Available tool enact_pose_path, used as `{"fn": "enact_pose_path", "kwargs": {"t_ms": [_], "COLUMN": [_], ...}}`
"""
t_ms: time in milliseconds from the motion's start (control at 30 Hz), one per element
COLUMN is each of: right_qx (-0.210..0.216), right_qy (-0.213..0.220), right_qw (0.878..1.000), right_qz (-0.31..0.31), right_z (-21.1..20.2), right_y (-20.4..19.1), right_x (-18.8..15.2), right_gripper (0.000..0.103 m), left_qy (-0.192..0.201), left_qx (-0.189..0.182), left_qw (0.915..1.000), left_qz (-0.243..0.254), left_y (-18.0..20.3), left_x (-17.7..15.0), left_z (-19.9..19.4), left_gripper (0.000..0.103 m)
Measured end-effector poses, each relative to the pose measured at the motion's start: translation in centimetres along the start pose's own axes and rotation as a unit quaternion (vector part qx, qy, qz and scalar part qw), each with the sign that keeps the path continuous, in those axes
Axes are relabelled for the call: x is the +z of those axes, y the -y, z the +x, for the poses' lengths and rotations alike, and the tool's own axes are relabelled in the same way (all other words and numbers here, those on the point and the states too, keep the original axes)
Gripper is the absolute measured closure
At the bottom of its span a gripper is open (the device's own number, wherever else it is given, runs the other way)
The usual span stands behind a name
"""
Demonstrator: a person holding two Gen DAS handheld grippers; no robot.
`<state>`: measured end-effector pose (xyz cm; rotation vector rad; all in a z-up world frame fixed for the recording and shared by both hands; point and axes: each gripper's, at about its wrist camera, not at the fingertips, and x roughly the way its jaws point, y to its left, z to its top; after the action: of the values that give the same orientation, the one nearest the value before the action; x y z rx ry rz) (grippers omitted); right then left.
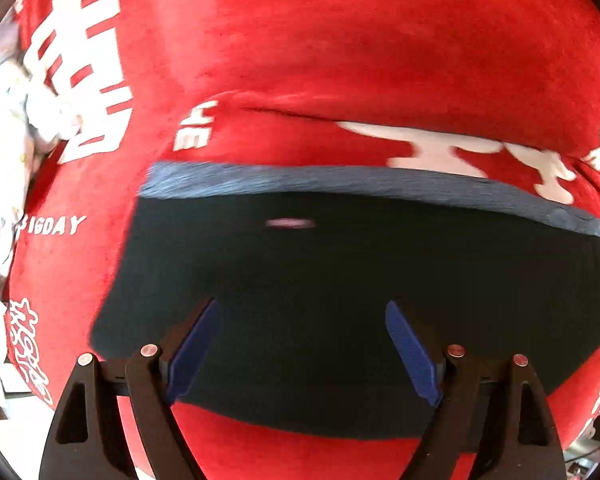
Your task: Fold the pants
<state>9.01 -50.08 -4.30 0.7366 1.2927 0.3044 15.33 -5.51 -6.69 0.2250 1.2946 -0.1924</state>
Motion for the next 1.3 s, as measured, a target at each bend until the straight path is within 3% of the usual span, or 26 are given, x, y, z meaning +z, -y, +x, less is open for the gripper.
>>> {"fn": "enact_pose_path", "kwargs": {"t_ms": [100,167,200,300,467,567,700,733,800,833,967,1067,1133,1200,1300], "right_qx": [0.002,0.002,-0.001,-0.008,-0.067,-0.086,-0.075,-0.073,-0.056,-0.052,-0.036,-0.062,-0.08,-0.061,-0.049], "right_qy": [-0.036,-0.065,-0.082,-0.121,-0.172,-0.173,-0.185,-0.2,-0.223,-0.22,-0.211,-0.216,-0.192,-0.159,-0.131], "right_qw": [0.994,0.984,0.977,0.96,0.928,0.919,0.924,0.925,0.928,0.93,0.921,0.923,0.933,0.954,0.963], "right_qz": [-0.102,-0.167,-0.197,-0.252,-0.325,-0.343,-0.325,-0.316,-0.293,-0.29,-0.324,-0.311,-0.294,-0.246,-0.229], "right_z": [5.1,9.7,12.5,19.0,29.5,32.5,34.7,35.4,36.0,35.7,34.5,36.6,38.0,37.3,34.1], "right_y": [-8.2,-13.9,-16.7,-22.1,-26.5,-27.1,-27.1,-26.9,-26.8,-27.2,-29.6,-28.8,-27.6,-26.7,-26.0], "right_x": [4.7,7.5,8.8,10.5,10.7,11.0,11.7,11.7,11.8,11.8,11.3,11.4,11.7,12.3,12.1], "right_gripper": [0.064,0.062,0.06,0.056,0.055,0.055,0.055,0.062,0.09,0.095,0.095,0.095,0.091,0.083,0.081], "left_qy": [-0.008,-0.016,-0.006,0.02,0.048,0.063,0.074,0.074,0.069,0.069,0.072,0.064,0.063,0.057,0.048], "left_qx": [0.008,-0.009,-0.033,-0.036,-0.048,-0.055,-0.059,-0.06,-0.065,-0.069,-0.069,-0.064,-0.046,-0.047,-0.05], "left_qw": [0.9998,0.9992,0.9982,0.9986,0.9966,0.9955,0.9947,0.9947,0.9945,0.994,0.9923,0.9936,0.996,0.9966,0.9969], "left_qz": [-0.014,-0.035,-0.05,-0.034,-0.046,-0.044,-0.04,-0.04,-0.045,-0.05,-0.074,-0.067,-0.043,-0.036,-0.037], "left_y": [-3.5,-4.9,-5.8,-5.7,-5.9,-6.0,-5.7,-5.7,-6.0,-6.2,-7.6,-7.5,-6.6,-6.4,-6.5], "left_x": [-1.3,-2.2,-2.9,-3.8,-4.2,-4.7,-5.1,-5.1,-5.0,-4.9,-5.0,-4.9,-4.6,-4.4,-3.8], "left_z": [1.4,2.3,2.4,2.6,2.5,2.2,1.3,1.3,0.9,0.6,0.3,1.4,1.5,1.4,1.1], "left_gripper": [0.017,0.017,0.017,0.017,0.017,0.017,0.017,0.017,0.017,0.017,0.017,0.017,0.017,0.017,0.017]}}
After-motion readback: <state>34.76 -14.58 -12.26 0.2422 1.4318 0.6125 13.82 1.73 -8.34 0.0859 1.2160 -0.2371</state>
